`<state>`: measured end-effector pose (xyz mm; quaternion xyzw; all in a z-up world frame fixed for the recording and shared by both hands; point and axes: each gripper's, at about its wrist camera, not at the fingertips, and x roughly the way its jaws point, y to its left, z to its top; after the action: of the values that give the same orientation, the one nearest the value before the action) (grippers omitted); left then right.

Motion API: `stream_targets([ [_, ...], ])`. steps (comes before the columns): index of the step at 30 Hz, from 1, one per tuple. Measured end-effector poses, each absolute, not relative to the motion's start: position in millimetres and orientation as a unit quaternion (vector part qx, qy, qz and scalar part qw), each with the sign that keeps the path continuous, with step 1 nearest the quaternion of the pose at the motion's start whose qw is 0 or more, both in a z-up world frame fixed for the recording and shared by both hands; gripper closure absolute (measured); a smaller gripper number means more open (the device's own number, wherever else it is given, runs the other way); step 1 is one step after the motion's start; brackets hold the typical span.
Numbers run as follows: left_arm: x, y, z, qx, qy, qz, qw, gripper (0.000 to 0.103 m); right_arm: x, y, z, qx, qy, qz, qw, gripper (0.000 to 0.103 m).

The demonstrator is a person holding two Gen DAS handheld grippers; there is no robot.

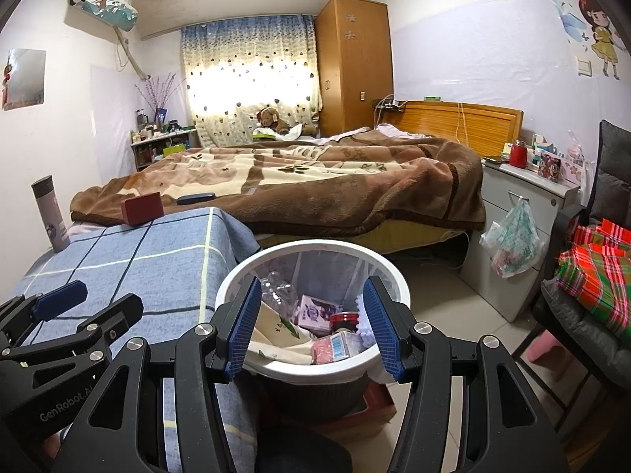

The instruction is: Collect trash

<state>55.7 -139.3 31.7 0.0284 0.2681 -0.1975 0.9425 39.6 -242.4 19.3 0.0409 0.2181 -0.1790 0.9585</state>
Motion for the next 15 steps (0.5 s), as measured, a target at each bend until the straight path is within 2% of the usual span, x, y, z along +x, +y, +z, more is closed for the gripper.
stream_targets([
  [15, 54.1, -140.3, 31.0, 0.027, 0.265, -0.199, 0.943, 0.029, 39.6, -240.9, 19.2, 0.041, 0.219, -0.177, 0.959, 0.047],
])
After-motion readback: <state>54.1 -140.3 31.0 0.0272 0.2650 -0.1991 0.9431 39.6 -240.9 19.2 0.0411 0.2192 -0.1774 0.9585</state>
